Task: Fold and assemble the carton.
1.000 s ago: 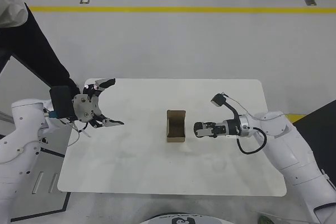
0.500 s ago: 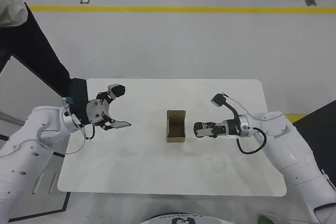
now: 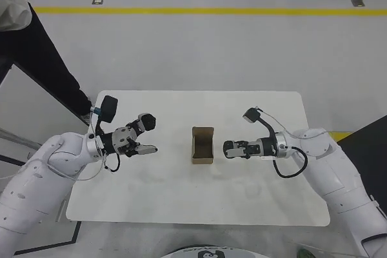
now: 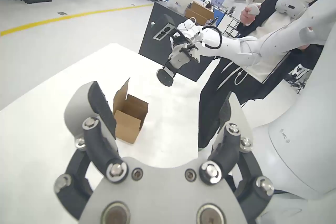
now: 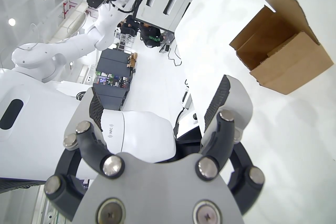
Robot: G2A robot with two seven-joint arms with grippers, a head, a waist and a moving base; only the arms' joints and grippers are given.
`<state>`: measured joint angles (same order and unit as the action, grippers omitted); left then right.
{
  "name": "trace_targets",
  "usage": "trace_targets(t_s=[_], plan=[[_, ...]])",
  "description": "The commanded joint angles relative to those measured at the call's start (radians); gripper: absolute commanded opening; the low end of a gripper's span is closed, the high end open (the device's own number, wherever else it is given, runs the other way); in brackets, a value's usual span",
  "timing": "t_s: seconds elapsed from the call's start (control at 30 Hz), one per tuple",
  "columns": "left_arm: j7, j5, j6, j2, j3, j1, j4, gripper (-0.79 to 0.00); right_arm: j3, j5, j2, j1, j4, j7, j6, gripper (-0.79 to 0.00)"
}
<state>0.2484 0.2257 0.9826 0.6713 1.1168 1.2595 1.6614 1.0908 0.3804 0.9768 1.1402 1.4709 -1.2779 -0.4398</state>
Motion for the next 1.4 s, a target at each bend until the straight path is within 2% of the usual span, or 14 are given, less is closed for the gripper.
trace_targets(t_s=[0.0,0.07,0.43,0.7,0.87,0.9,0.93,0.97,1.07,1.1,1.2,1.23,1.33,1.37], plan=[[-0.055,0.048,0.0,0.0,0.0,0.0,0.0,0.0,0.0,0.0,0.0,0.0,0.0,0.0,0.0,0.0],[-0.032,0.014,-0.02,0.001,-0.019,0.017,-0.005,0.0,0.0,0.0,0.0,0.0,0.0,0.0,0.0,0.0],[0.485,-0.659,-0.323,0.001,-0.124,-0.043,-0.05,0.0,0.0,0.0,0.0,0.0,0.0,0.0,0.0,0.0],[0.506,-0.663,-0.325,0.002,-0.119,-0.05,-0.053,0.0,0.0,0.0,0.0,0.0,0.0,0.0,0.0,0.0],[0.524,-0.709,-0.466,0.017,-0.165,-0.03,-0.062,0.0,0.0,0.0,0.0,0.0,0.0,0.0,0.0,0.0],[0.522,-0.736,-0.49,0.021,-0.165,-0.037,-0.07,-0.046,0.0,0.0,0.0,0.0,0.0,0.0,0.0,0.0],[0.511,-0.748,-0.499,0.025,-0.165,-0.041,-0.081,-0.502,0.0,0.0,0.0,0.0,0.0,0.0,0.0,0.0],[0.527,-0.75,-0.502,0.028,-0.173,-0.042,-0.082,-0.785,0.0,0.0,0.0,0.0,0.0,0.0,0.0,0.0],[0.527,-0.75,-0.502,0.028,-0.173,-0.042,-0.082,-0.785,0.0,0.0,0.0,0.0,0.0,0.0,0.0,0.0],[0.527,-0.75,-0.502,0.028,-0.173,-0.042,-0.082,-0.785,0.0,0.0,0.0,0.0,0.0,0.0,0.0,-0.068],[0.527,-0.75,-0.502,0.028,-0.173,-0.042,-0.082,-0.785,0.0,0.0,0.0,0.0,0.0,0.0,0.0,-0.613],[0.527,-0.75,-0.502,0.028,-0.173,-0.042,-0.082,-0.785,0.0,0.0,0.0,0.0,0.0,0.0,0.0,-0.702],[0.499,-0.698,-0.572,0.033,-0.179,-0.039,-0.074,-0.785,0.0,0.0,0.0,0.0,0.0,0.0,0.0,-0.708],[0.491,-0.694,-0.595,0.036,-0.182,-0.038,-0.074,-0.785,-0.001,-0.005,0.0,0.005,-0.001,0.015,0.008,-0.785]])
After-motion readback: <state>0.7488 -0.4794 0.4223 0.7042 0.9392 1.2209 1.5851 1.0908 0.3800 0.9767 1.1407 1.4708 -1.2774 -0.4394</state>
